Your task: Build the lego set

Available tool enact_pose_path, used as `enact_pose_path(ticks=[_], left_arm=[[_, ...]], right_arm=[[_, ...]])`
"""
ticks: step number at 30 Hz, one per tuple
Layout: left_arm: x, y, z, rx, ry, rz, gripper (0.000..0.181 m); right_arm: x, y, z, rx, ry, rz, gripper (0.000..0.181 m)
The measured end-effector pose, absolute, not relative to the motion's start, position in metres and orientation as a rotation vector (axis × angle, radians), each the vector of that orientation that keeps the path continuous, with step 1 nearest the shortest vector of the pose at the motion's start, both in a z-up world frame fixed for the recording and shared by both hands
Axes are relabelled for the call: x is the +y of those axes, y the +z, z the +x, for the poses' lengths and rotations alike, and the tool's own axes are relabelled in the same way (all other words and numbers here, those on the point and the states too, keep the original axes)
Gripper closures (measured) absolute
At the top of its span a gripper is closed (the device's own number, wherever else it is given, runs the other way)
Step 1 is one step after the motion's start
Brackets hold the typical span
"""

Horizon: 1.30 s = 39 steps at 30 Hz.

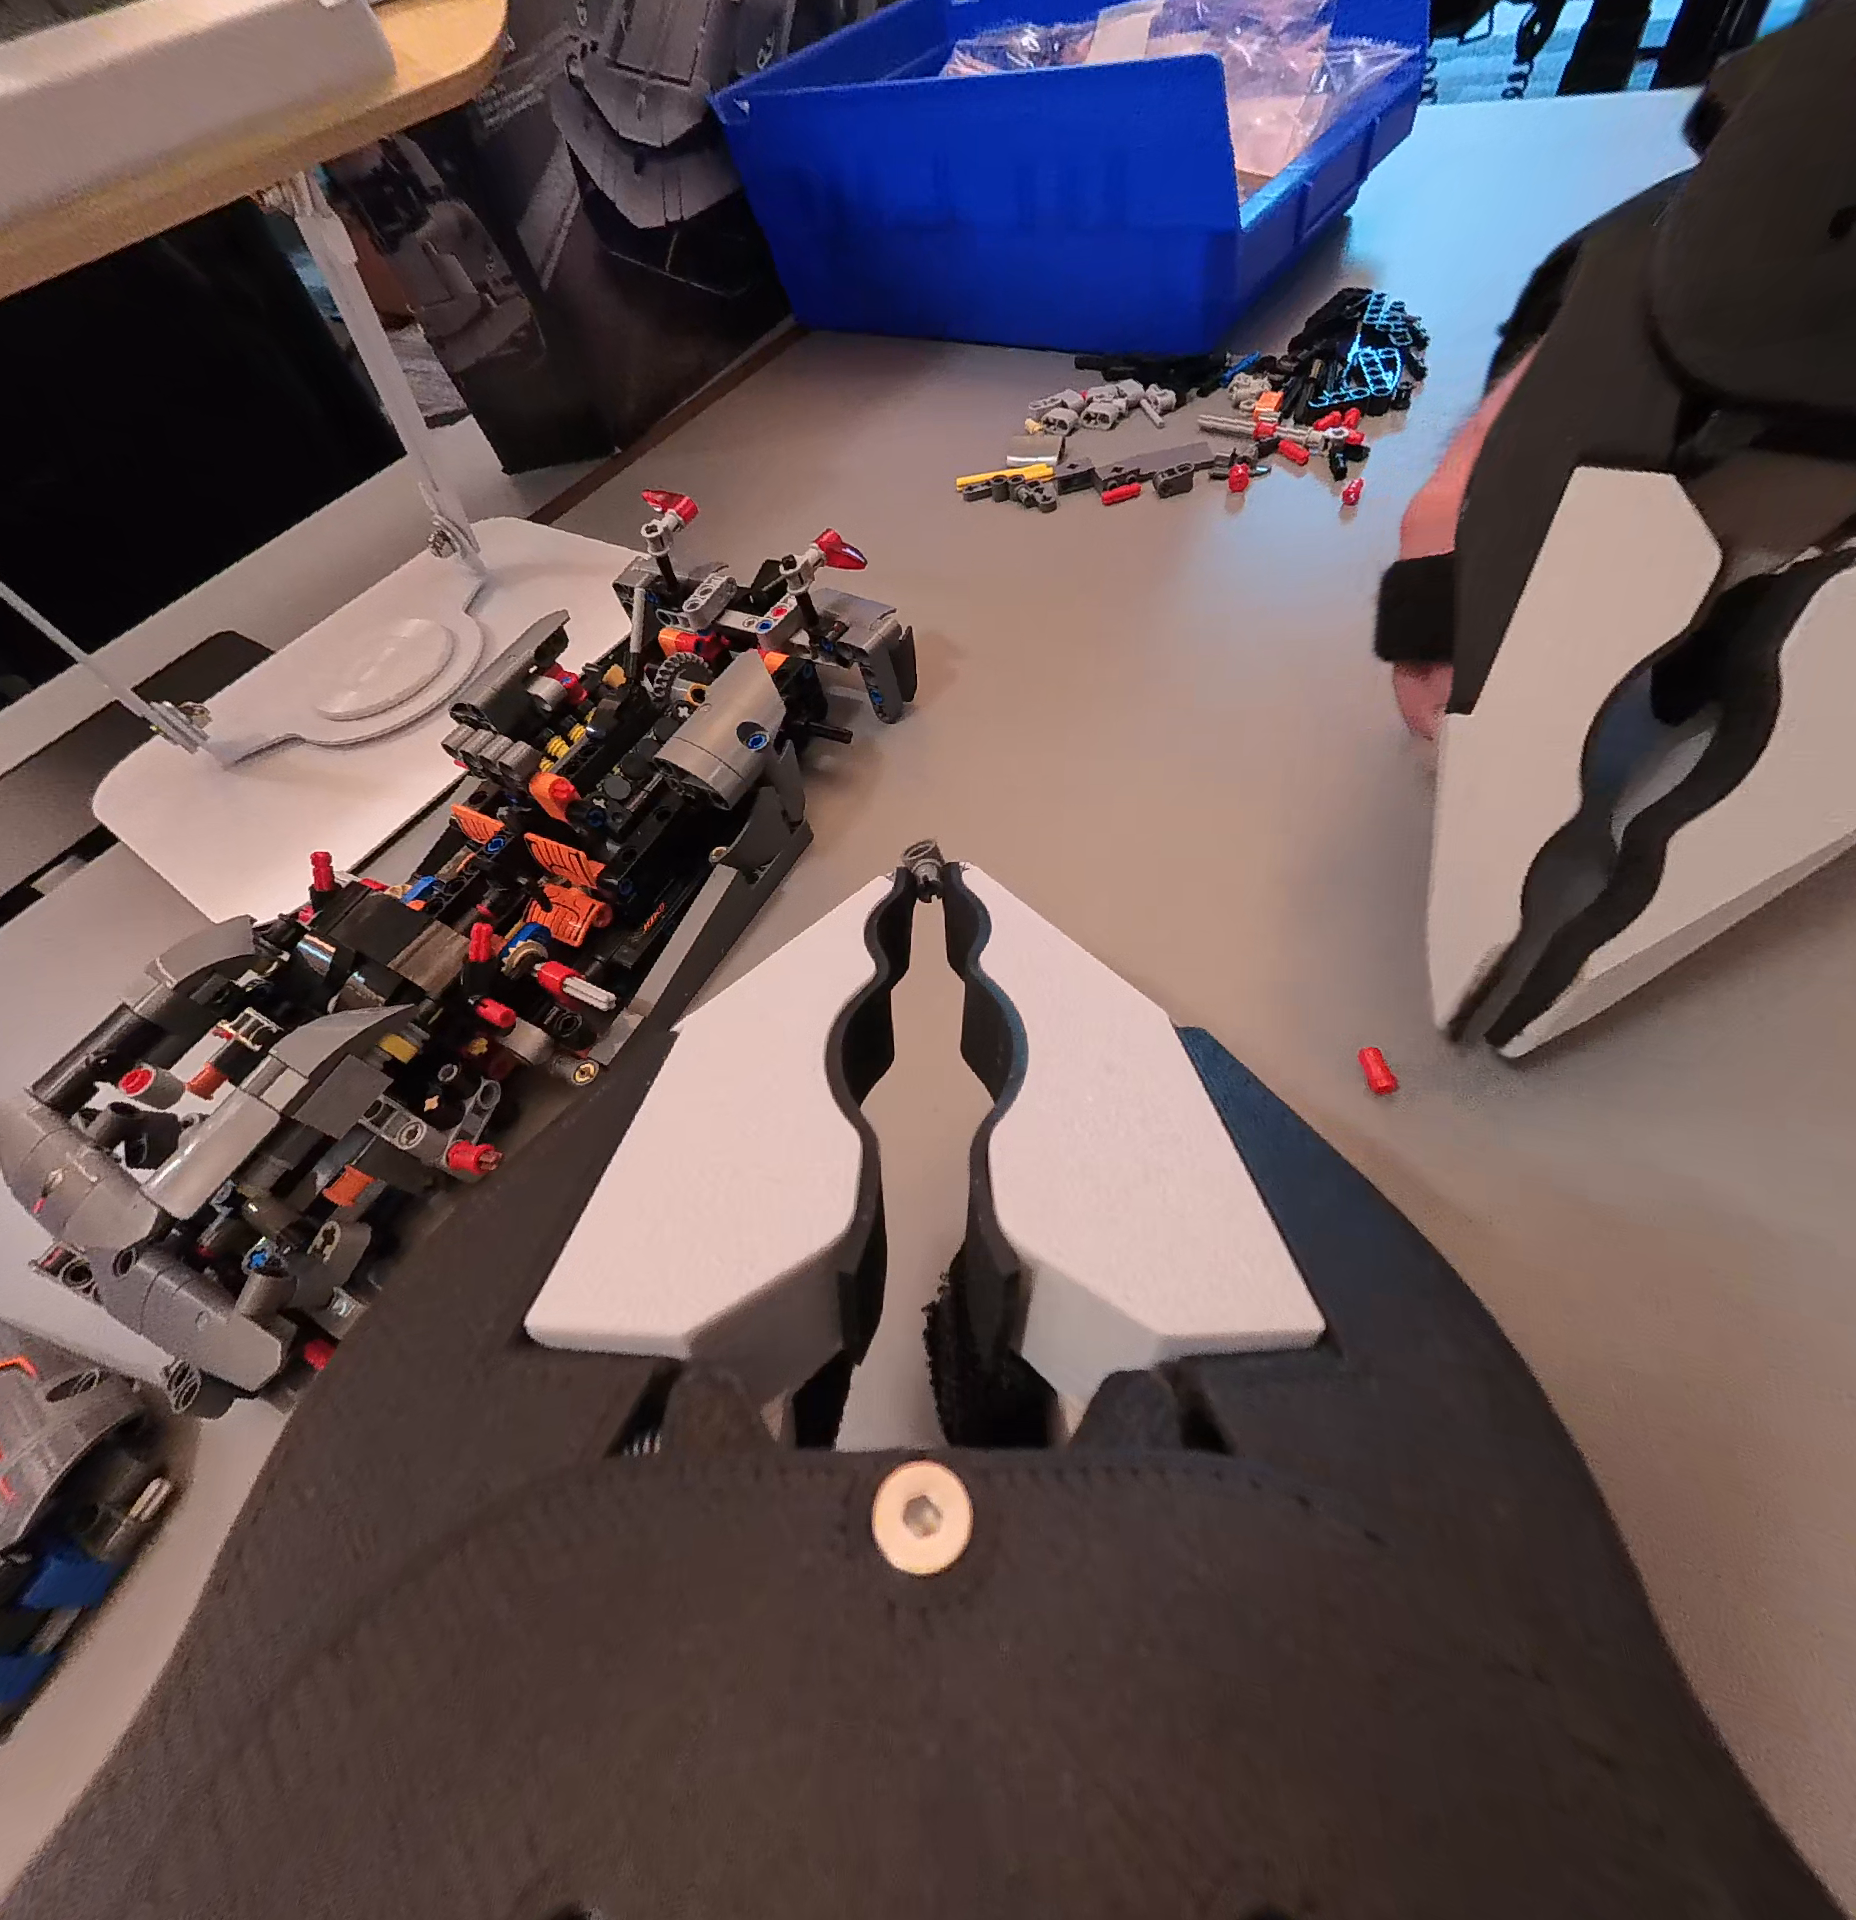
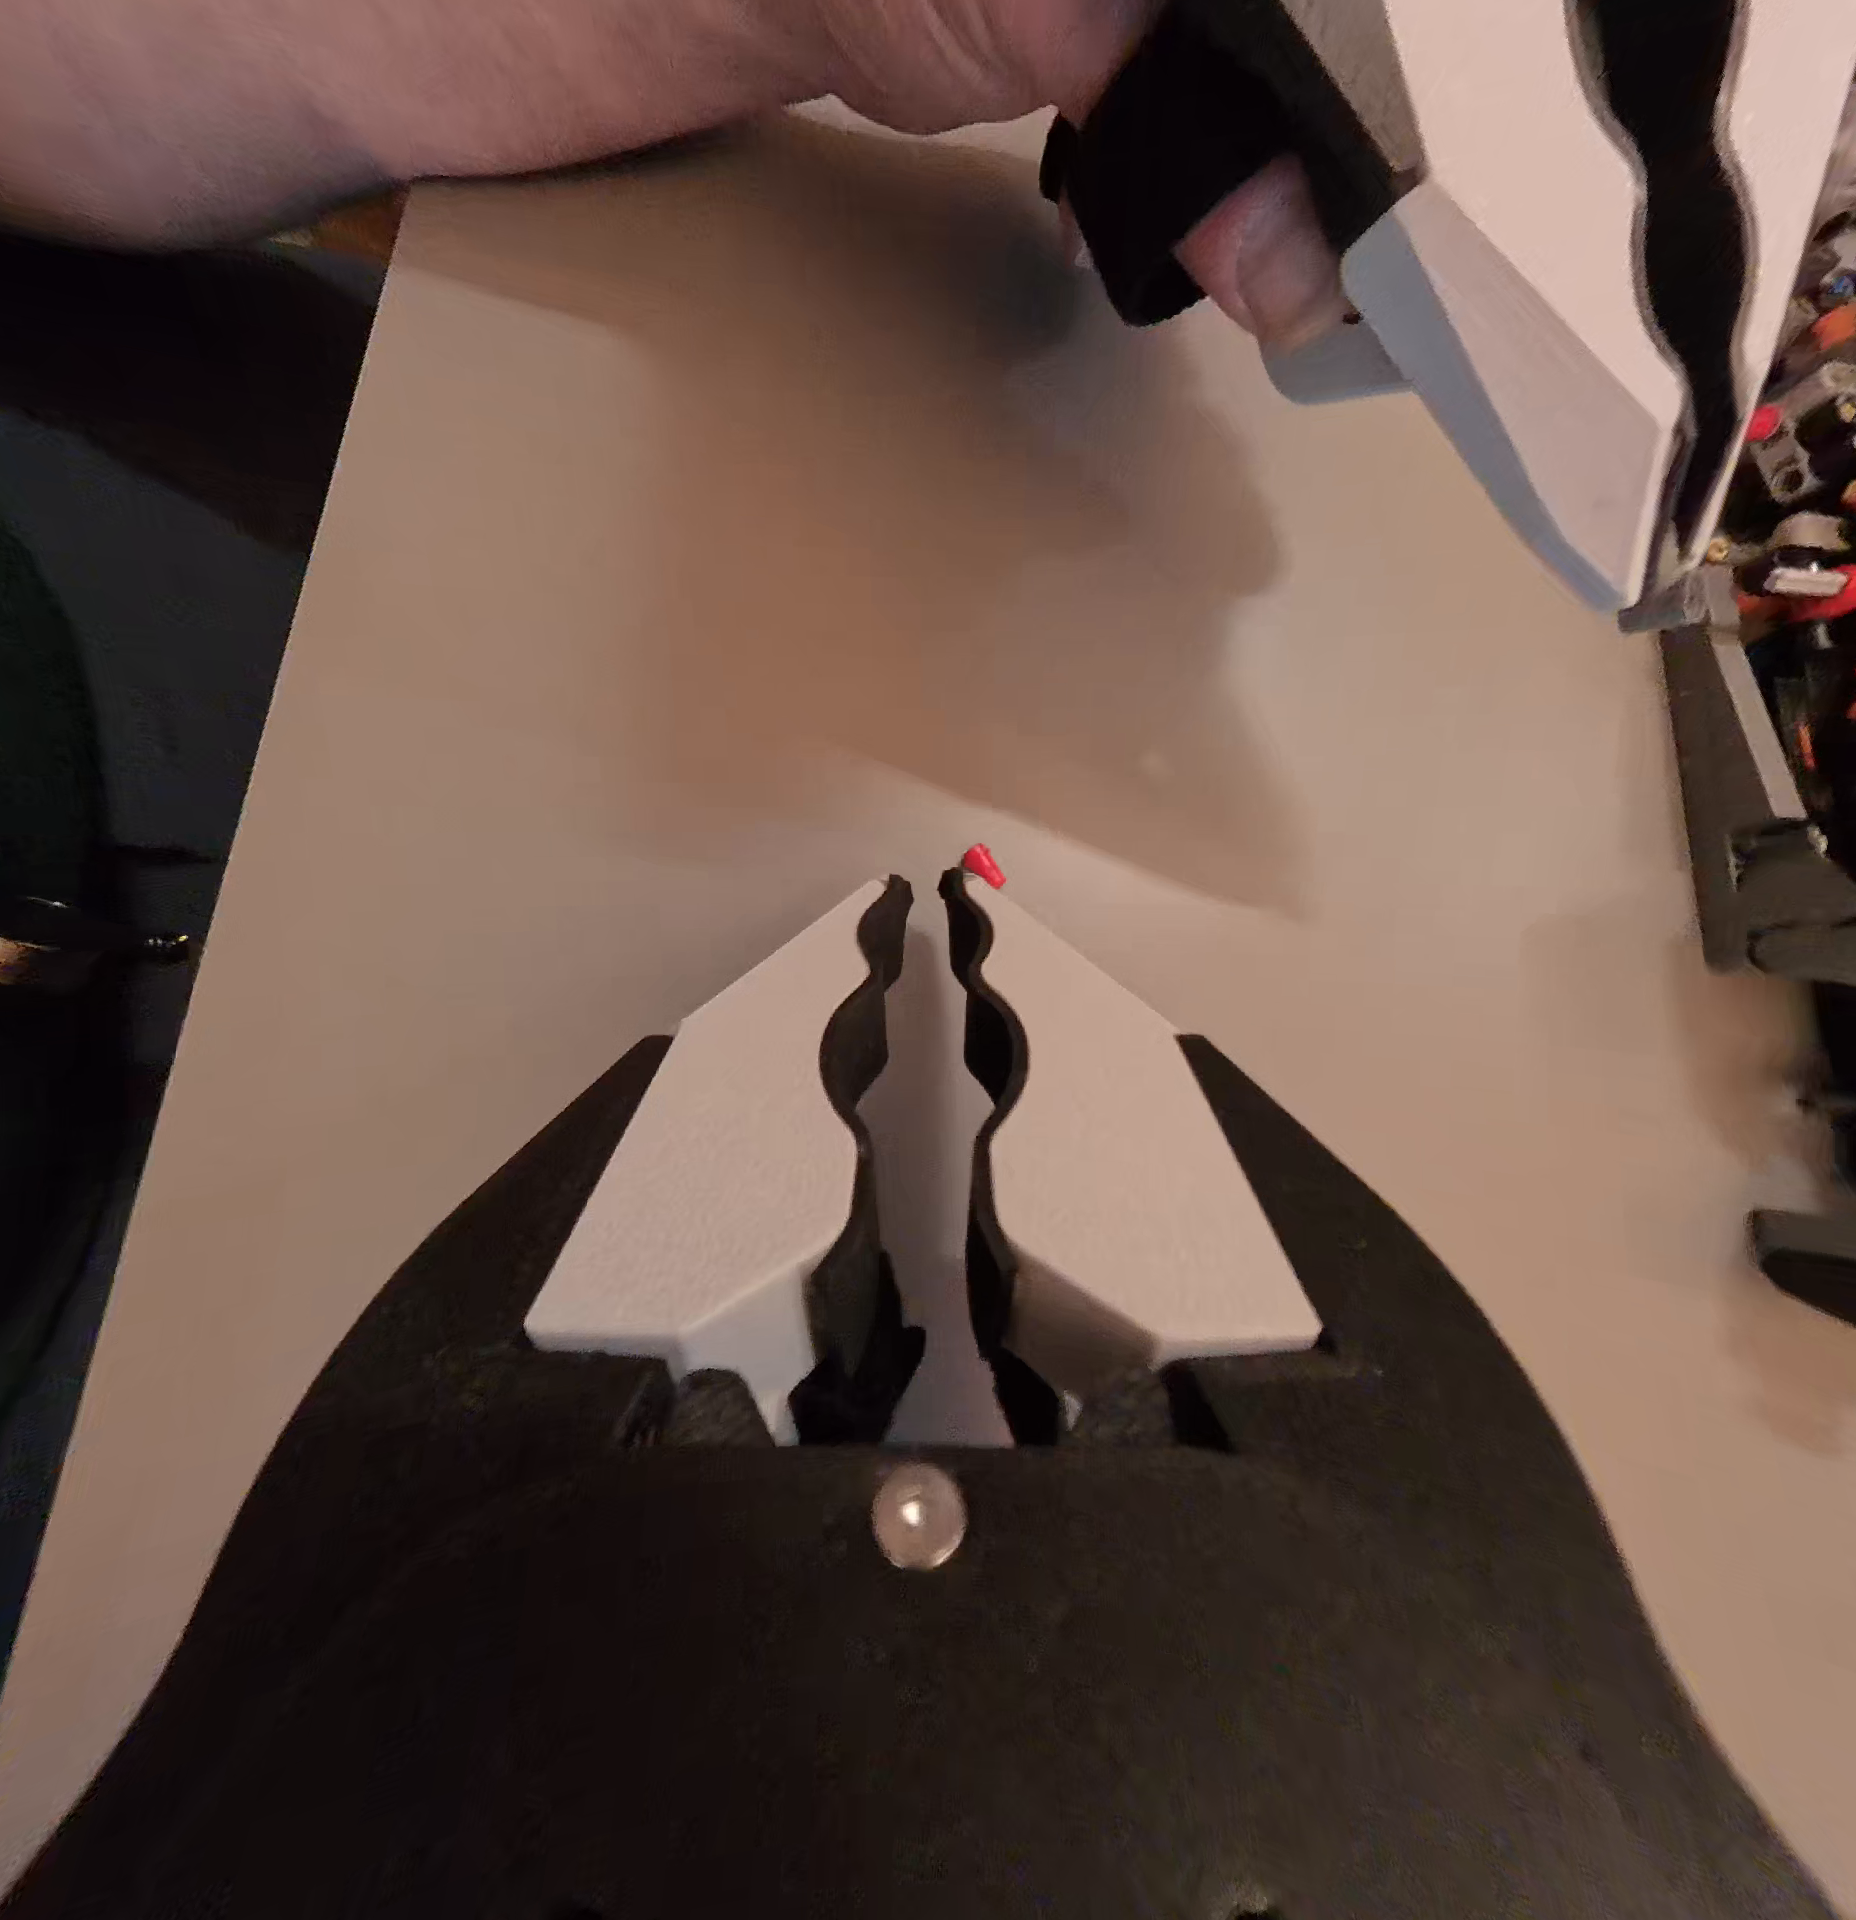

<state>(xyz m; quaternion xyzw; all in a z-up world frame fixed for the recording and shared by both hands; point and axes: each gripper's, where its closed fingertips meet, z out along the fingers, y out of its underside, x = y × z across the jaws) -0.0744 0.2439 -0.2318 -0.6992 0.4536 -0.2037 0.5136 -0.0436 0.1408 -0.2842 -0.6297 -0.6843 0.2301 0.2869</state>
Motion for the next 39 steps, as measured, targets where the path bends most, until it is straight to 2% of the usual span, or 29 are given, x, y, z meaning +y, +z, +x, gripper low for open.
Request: enact_pose_path(ticks=[9, 26, 39], left_arm=[[0.245, -0.235, -0.074, 1.095, -0.485, -1.690, 0.177], [0.245, -0.237, -0.074, 1.101, -0.482, -1.695, 0.177], [0.245, -0.238, -0.073, 1.108, -0.484, -1.699, 0.177]], right_arm=[[0.136, -0.292, -0.047, -1.651, 0.653, -1.866, 0.173], [0.149, -0.296, -0.063, -1.600, 0.646, -1.885, 0.163], [0.146, -0.296, -0.056, -1.678, 0.717, -1.790, 0.171]])
